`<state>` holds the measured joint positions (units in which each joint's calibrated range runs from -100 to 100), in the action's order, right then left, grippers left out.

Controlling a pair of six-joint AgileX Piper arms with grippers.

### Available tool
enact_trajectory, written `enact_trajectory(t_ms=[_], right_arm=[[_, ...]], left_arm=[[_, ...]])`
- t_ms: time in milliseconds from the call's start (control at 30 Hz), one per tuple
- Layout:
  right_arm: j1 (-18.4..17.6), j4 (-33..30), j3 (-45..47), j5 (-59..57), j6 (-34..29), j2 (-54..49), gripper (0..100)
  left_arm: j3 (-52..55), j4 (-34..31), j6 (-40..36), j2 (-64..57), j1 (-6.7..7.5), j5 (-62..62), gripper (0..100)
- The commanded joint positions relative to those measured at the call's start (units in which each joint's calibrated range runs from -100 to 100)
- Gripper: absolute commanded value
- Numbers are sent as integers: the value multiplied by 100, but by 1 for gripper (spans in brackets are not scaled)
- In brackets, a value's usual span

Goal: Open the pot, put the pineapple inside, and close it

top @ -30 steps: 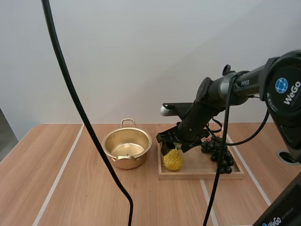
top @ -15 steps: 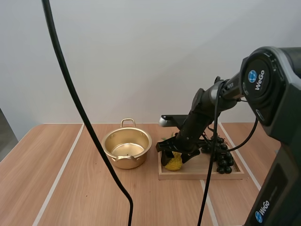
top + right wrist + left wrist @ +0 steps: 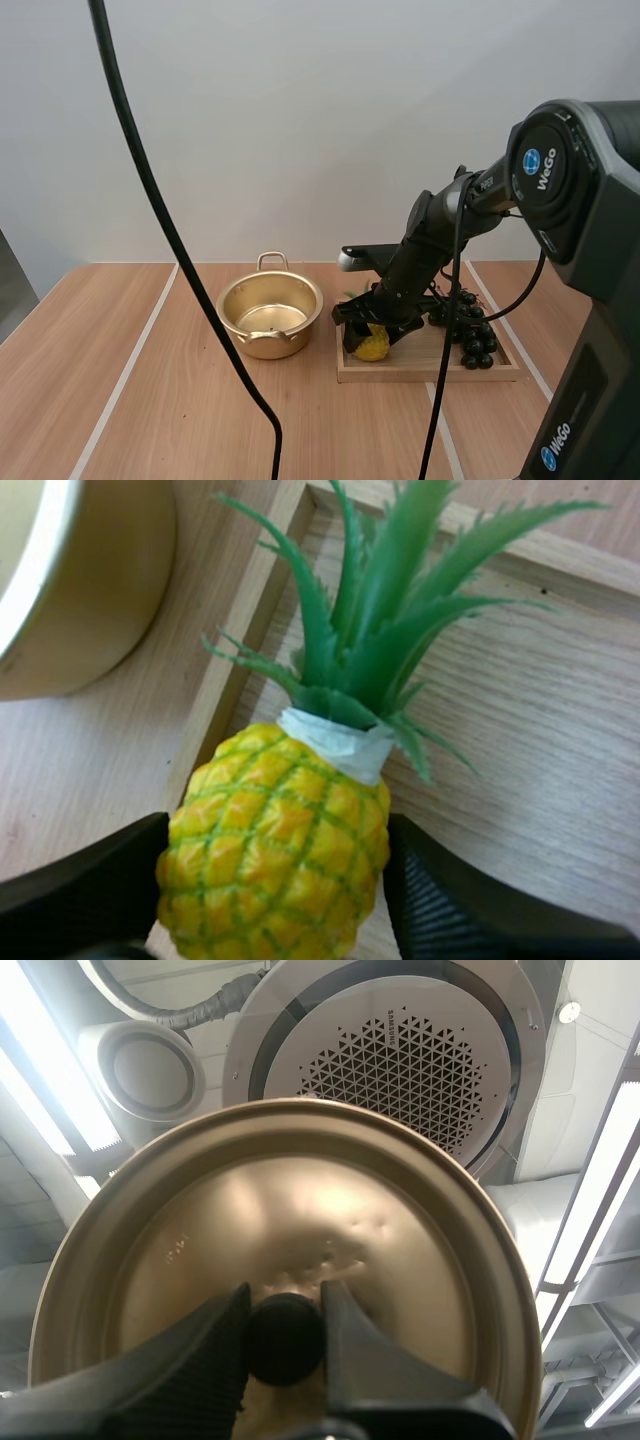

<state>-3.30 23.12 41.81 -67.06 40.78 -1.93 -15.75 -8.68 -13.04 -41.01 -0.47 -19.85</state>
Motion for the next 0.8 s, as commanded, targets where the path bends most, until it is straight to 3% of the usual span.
enact_trajectory(t_ms=[0, 333, 533, 767], right_arm=[[-5, -2, -149, 34, -25, -268, 0], [-5, 124, -885, 411, 25, -1759, 0], [-5, 579, -919, 2095, 413, -2815, 0], [-5, 1186, -919, 4604, 421, -3734, 0]], left_arm=[[-49, -65, -29, -33, 7, 100, 0], [-49, -108, -29, -33, 7, 100, 0], [-49, -149, -29, -48, 7, 100, 0], [-49, -188, -29, -48, 7, 100, 0]])
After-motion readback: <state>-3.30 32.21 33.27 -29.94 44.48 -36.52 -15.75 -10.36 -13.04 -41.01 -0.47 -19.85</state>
